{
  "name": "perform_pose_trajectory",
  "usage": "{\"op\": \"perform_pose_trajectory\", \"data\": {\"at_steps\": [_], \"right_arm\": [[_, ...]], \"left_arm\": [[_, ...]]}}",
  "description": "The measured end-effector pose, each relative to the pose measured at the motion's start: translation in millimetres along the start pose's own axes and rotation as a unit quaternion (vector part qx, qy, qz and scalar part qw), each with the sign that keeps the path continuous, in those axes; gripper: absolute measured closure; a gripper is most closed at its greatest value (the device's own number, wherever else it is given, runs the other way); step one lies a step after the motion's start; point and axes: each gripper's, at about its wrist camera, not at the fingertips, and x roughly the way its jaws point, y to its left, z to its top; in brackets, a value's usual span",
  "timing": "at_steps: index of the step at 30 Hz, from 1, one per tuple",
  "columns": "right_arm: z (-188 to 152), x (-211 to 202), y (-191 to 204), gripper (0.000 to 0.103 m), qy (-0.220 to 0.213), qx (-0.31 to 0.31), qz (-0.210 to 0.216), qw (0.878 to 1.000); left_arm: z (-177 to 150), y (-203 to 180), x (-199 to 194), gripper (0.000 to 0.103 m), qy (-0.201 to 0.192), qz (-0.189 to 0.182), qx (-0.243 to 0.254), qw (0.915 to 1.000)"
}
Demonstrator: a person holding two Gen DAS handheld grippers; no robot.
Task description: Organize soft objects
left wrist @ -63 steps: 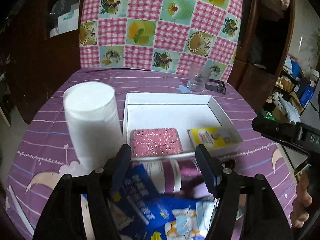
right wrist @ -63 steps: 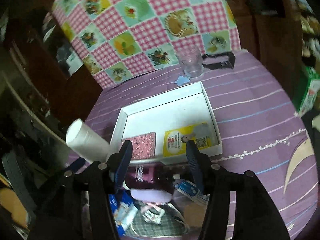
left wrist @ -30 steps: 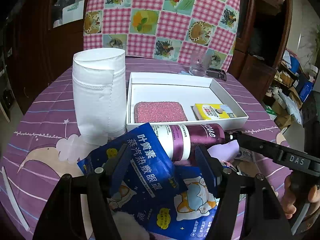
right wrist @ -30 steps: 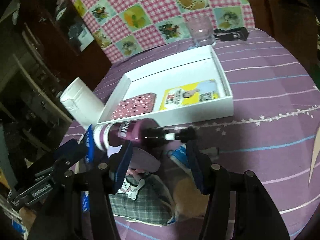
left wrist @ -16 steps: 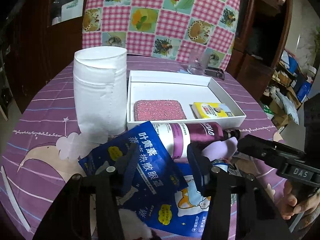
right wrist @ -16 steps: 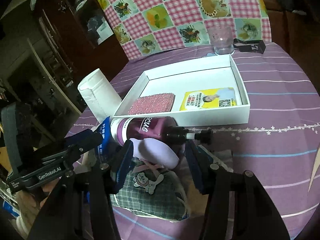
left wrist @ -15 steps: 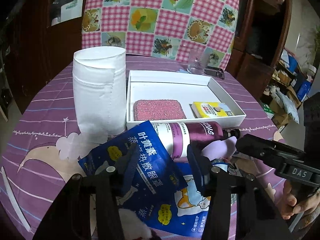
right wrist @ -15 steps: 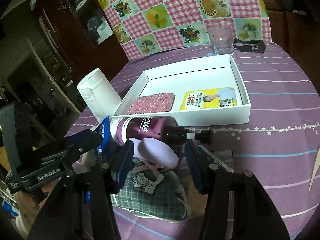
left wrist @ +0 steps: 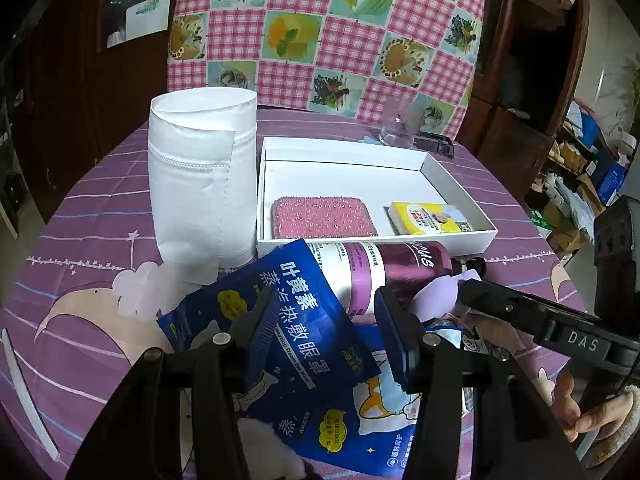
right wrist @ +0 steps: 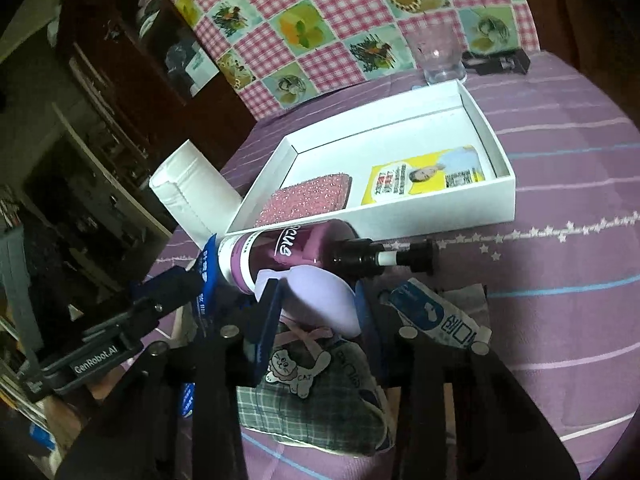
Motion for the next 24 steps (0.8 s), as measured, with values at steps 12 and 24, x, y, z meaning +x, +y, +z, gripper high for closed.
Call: {"op": "perform_pose_trajectory", "data": {"at_steps": [12, 24], "right_arm": [[1.2, 3.8, -7.0, 0.067, 0.001, 0.021, 0.012, 1.000], [0.9, -8.1, -13.0, 0.083, -0.023, 0.041, 0.015, 0.999]], "left_arm": [[-1.3, -0.6, -0.5, 0.054, -0.005, -0.003, 0.003, 1.0000], [-4.4, -7.4, -3.1, 0.048, -0.019, 0.019, 0.022, 0.9994]]}}
